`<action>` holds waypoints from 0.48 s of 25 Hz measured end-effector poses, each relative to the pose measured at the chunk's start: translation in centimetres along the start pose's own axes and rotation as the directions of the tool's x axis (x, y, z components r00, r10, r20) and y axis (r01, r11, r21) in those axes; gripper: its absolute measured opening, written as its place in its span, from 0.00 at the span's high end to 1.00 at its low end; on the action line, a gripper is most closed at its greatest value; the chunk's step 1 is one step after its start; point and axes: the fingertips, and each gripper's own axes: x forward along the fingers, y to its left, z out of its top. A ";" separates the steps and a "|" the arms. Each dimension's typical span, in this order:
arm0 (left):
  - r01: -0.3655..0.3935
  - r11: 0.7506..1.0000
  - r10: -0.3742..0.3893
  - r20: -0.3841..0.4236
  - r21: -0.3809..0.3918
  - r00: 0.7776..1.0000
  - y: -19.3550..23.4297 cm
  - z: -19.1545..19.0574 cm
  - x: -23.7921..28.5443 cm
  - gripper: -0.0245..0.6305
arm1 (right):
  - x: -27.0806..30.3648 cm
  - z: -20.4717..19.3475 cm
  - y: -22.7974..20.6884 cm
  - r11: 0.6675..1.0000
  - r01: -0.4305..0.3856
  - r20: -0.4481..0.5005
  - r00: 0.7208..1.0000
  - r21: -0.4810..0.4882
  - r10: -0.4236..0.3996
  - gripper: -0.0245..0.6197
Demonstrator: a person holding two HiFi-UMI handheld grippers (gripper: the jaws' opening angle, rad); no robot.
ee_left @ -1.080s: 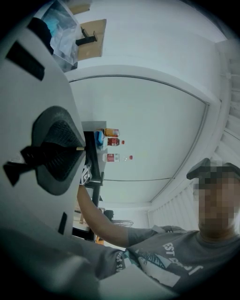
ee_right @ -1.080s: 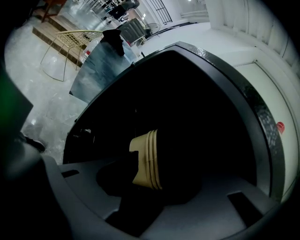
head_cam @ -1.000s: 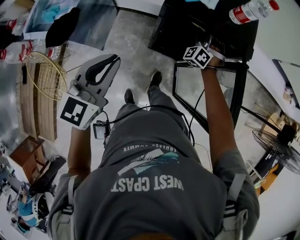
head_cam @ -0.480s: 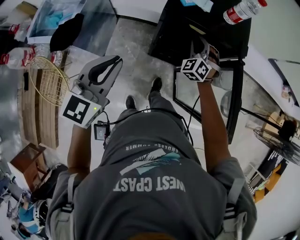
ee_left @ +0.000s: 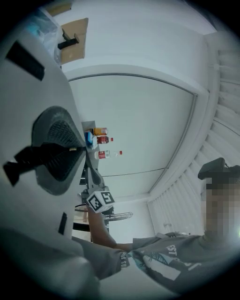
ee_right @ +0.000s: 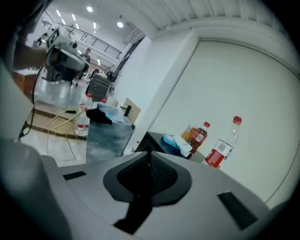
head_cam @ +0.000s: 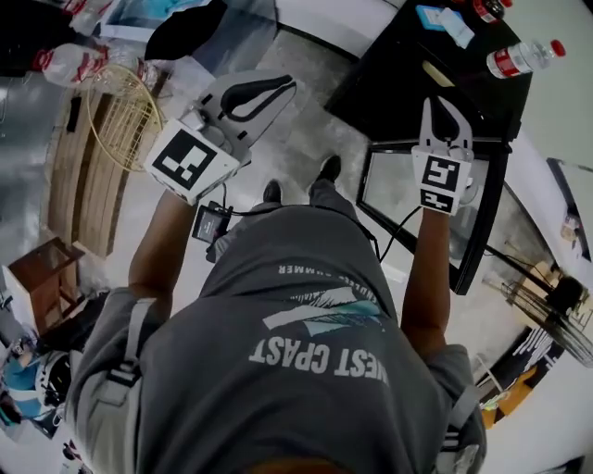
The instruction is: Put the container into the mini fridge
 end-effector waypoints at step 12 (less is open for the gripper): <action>-0.050 0.995 0.041 0.106 0.084 0.993 1.9 2.3 -5.0 0.91 | -11.1 11.1 2.2 0.924 -0.216 0.275 0.953 0.314 0.129 0.91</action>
